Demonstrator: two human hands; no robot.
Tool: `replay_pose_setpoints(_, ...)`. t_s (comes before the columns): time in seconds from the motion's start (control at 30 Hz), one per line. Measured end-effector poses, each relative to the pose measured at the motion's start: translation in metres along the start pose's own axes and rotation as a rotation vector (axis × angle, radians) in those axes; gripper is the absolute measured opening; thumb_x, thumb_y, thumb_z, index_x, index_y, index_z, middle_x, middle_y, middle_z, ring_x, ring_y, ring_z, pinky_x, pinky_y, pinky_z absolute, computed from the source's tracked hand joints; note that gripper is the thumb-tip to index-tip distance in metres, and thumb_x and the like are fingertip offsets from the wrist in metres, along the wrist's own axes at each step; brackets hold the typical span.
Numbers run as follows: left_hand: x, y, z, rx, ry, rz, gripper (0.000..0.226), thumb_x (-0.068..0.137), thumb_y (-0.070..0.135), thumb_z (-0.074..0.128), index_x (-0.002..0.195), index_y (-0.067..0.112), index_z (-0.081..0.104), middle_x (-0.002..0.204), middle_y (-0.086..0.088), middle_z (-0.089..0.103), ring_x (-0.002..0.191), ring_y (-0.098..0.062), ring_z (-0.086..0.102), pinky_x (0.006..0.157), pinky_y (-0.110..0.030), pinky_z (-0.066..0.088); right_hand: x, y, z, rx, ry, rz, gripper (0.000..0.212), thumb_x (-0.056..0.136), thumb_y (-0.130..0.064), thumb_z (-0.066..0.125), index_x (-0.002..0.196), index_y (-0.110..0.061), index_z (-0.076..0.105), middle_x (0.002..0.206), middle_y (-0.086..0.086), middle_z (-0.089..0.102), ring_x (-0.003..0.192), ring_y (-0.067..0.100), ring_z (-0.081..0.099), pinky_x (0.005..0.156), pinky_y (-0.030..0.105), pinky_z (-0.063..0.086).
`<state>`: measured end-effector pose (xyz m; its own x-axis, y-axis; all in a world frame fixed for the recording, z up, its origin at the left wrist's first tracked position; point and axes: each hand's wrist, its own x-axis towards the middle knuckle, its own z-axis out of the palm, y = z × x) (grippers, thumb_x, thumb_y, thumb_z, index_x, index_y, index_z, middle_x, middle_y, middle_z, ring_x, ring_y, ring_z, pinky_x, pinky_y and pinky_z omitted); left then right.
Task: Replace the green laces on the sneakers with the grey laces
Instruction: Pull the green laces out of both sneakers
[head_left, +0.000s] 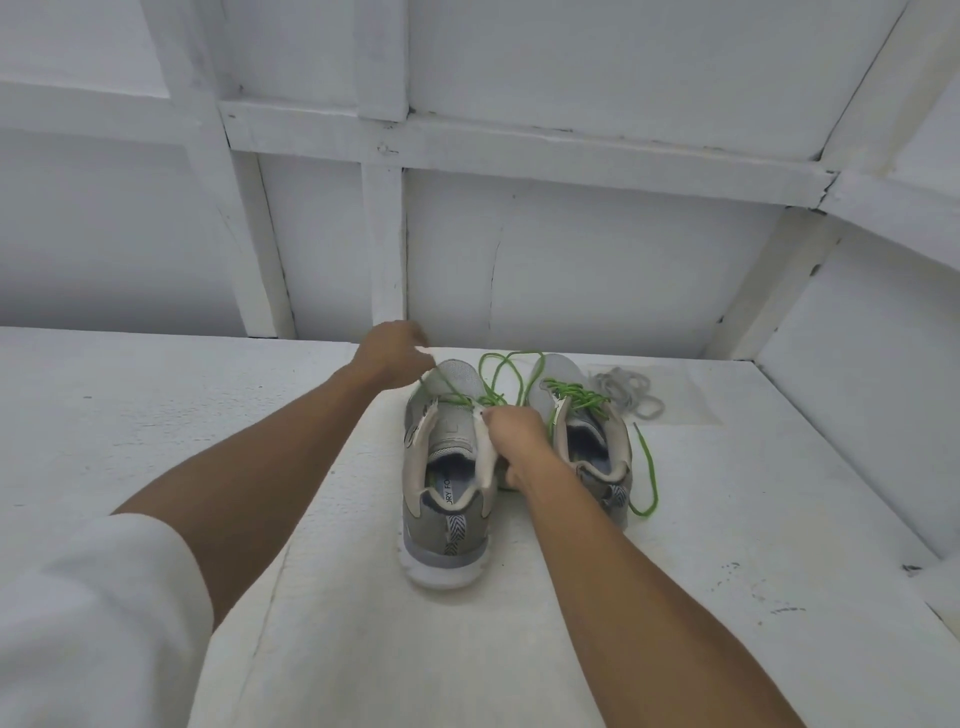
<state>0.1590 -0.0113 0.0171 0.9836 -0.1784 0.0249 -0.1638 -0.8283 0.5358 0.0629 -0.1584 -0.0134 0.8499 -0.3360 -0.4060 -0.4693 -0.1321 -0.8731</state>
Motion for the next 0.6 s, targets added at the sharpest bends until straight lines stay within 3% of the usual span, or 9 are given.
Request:
replay_pose_setpoints(0.07, -0.005, 0.022, 0.001, 0.02, -0.061, 0.1, 0.025, 0.085, 0.028, 0.059, 0.106, 0.022, 0.071, 0.116, -0.002, 0.067, 0.113, -0.026, 0.056, 0.097, -0.037, 0.045, -0.001, 0.0, 0.0, -0.034, -0.003, -0.01, 0.038, 0.095, -0.016, 0.047, 0.127, 0.002, 0.056, 0.071, -0.004, 0.043, 0.064, 0.012, 0.045, 0.075, 0.03, 0.042)
replay_pose_setpoints(0.17, -0.009, 0.046, 0.011, 0.206, -0.207, 0.098, 0.03, 0.079, 0.043, 0.047, 0.088, 0.023, 0.068, 0.096, 0.0, 0.063, 0.092, -0.024, 0.053, 0.082, -0.034, 0.04, -0.003, 0.0, -0.002, -0.038, 0.01, -0.009, 0.038, 0.096, -0.016, 0.045, 0.128, 0.002, 0.055, 0.071, -0.004, 0.042, 0.061, 0.01, 0.042, 0.076, 0.029, 0.04)
replay_pose_setpoints(0.3, -0.013, 0.048, 0.023, 0.426, -0.302, 0.101, 0.042, 0.087, 0.057, 0.052, 0.093, 0.018, 0.066, 0.093, -0.001, 0.059, 0.094, -0.024, 0.048, 0.094, -0.047, 0.029, -0.005, 0.0, -0.002, -0.024, 0.026, -0.021, 0.038, 0.098, -0.016, 0.043, 0.129, 0.002, 0.054, 0.071, -0.004, 0.04, 0.061, 0.01, 0.04, 0.077, 0.029, 0.039)
replay_pose_setpoints(0.4, -0.015, 0.041, 0.021, 0.448, -0.333, 0.147, 0.03, 0.089, 0.047, 0.061, 0.1, 0.022, 0.072, 0.097, 0.001, 0.063, 0.099, -0.022, 0.049, 0.09, -0.045, 0.027, -0.003, 0.0, -0.001, -0.033, 0.029, -0.048, 0.037, 0.097, -0.016, 0.045, 0.127, 0.002, 0.056, 0.071, -0.005, 0.041, 0.063, 0.012, 0.044, 0.076, 0.029, 0.04)
replay_pose_setpoints(0.47, -0.014, 0.039, 0.016, 0.436, -0.296, 0.151, 0.021, 0.09, 0.035, 0.059, 0.099, 0.022, 0.073, 0.1, 0.0, 0.066, 0.101, -0.023, 0.052, 0.094, -0.047, 0.027, -0.002, 0.001, -0.001, -0.031, 0.029, -0.05, 0.036, 0.096, -0.016, 0.047, 0.126, 0.002, 0.057, 0.071, -0.005, 0.042, 0.061, 0.01, 0.042, 0.075, 0.028, 0.04)
replay_pose_setpoints(0.6, 0.001, 0.018, -0.018, 0.599, 0.005, 0.023, 0.023, 0.087, 0.022, 0.05, 0.105, 0.016, 0.064, 0.103, -0.005, 0.063, 0.107, -0.027, 0.055, 0.097, -0.046, 0.027, 0.0, 0.003, -0.002, -0.035, 0.02, -0.044, 0.036, 0.095, -0.016, 0.048, 0.125, 0.001, 0.058, 0.071, -0.006, 0.043, 0.061, 0.01, 0.044, 0.075, 0.028, 0.041)
